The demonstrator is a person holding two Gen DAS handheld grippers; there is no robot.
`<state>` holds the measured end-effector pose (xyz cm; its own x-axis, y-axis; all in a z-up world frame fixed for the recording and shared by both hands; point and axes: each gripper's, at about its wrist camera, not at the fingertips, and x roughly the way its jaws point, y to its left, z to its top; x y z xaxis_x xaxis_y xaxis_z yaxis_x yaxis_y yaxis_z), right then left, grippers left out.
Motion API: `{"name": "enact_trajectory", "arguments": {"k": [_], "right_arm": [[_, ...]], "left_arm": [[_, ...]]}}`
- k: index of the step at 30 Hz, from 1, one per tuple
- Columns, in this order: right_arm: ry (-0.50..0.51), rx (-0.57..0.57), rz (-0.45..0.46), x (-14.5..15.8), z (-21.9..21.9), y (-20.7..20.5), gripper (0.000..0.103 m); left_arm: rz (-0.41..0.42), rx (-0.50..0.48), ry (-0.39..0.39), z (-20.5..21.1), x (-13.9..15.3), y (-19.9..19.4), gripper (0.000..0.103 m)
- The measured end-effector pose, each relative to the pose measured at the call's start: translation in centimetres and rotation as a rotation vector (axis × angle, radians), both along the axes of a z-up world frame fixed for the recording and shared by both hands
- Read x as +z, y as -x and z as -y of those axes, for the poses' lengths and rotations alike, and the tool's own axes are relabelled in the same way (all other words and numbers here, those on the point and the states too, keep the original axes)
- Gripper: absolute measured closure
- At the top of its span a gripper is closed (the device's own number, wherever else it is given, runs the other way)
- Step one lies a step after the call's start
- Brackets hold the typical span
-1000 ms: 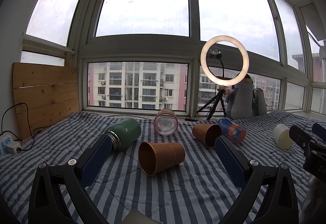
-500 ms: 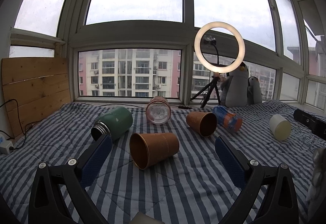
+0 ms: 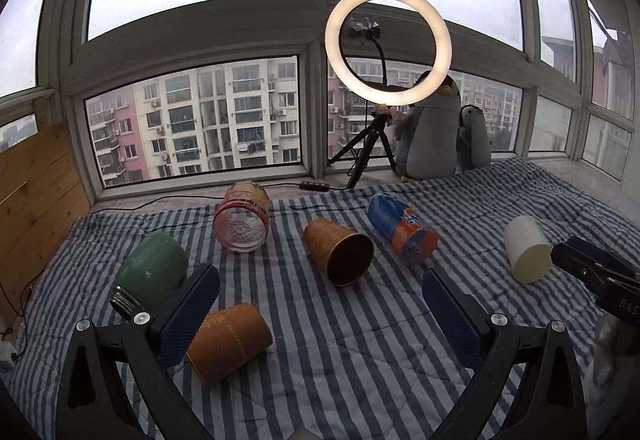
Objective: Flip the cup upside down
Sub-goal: 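Move the left tool toward the blue soda bottle lying on its side, then close the left gripper around the blue soda bottle's body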
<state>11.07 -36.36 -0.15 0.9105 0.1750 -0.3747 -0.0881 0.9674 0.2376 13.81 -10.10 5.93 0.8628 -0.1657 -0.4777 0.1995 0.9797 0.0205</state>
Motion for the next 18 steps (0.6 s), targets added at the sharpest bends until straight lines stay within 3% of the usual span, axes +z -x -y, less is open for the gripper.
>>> {"name": "enact_trajectory", "arguments": {"k": [2,6,9,12,16,18], "right_arm": [[0.004,0.023,0.003,0.2,0.5,-0.9,0.049],[0.006,0.047,0.049,-0.1,1.3,-1.7,0.050],[-0.046,0.101,0.012,-1.1,1.7,-2.3,0.051],[-0.051,0.112,-0.007,-1.5,1.8,-2.2,0.052],[-0.028,0.121,0.007,-1.3,1.2,-1.4,0.052],[-0.003,0.134,0.022,-1.2,0.6,-0.9,0.052]], "left_arm": [[-0.028,-0.023,-0.007,2.2,0.9,-2.4,0.000],[-0.114,-0.048,0.025,6.1,2.1,-8.5,0.001],[-0.182,-0.050,0.035,8.5,2.0,-13.4,0.006],[-0.247,-0.048,0.039,10.5,0.9,-18.1,0.014],[-0.363,-0.014,0.063,11.8,-1.8,-23.7,0.035],[-0.390,0.000,0.069,12.2,-3.1,-25.4,0.038]]}}
